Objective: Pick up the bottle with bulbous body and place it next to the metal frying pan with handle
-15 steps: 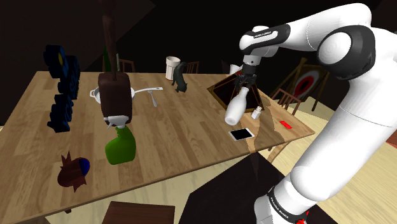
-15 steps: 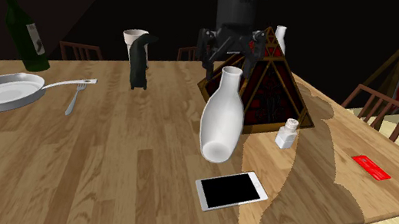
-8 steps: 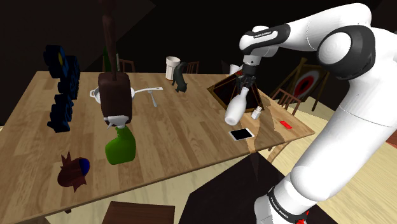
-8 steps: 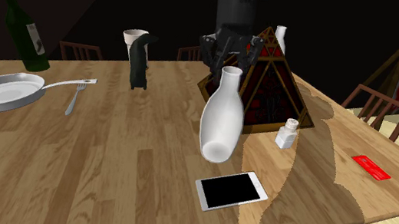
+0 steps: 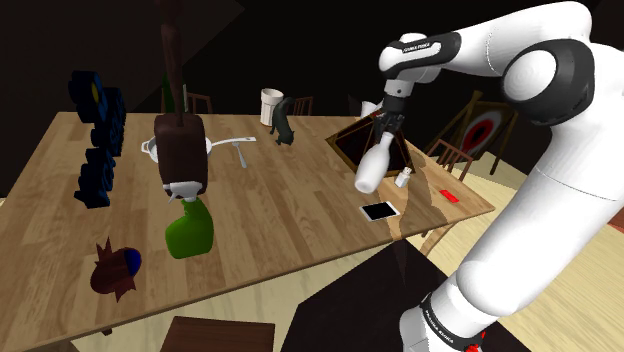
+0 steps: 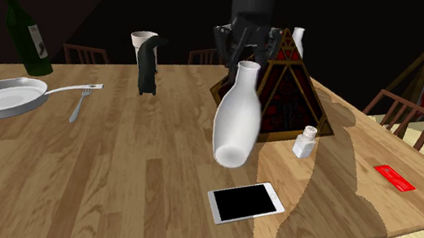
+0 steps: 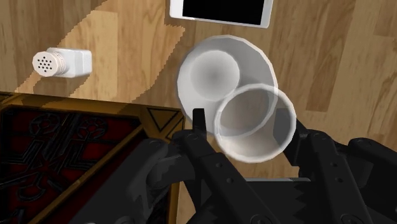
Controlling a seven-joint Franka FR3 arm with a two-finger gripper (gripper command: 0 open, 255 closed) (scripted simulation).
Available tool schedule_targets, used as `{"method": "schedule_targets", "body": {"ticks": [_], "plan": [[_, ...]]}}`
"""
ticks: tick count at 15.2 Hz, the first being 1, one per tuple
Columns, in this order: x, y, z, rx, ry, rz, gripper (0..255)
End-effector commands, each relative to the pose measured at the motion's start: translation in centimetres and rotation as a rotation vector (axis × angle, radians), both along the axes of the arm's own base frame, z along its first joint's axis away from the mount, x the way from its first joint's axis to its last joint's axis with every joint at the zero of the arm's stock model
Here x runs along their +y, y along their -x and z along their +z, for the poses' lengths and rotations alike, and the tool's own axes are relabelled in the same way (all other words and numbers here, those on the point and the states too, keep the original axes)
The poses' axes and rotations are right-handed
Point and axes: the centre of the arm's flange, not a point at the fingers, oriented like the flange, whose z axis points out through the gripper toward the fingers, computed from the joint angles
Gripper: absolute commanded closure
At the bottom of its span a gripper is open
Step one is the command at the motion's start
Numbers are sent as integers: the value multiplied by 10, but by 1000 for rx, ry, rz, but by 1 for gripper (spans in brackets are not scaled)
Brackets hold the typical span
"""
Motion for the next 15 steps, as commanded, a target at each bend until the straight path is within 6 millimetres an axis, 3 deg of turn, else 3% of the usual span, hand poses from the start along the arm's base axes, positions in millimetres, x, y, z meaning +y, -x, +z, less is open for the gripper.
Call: {"method": "schedule_targets", "body": {"ticks": [1, 15], "plan": [[1, 0, 11, 0, 0, 0, 255], [1, 0, 85, 0, 0, 0, 255]]}}
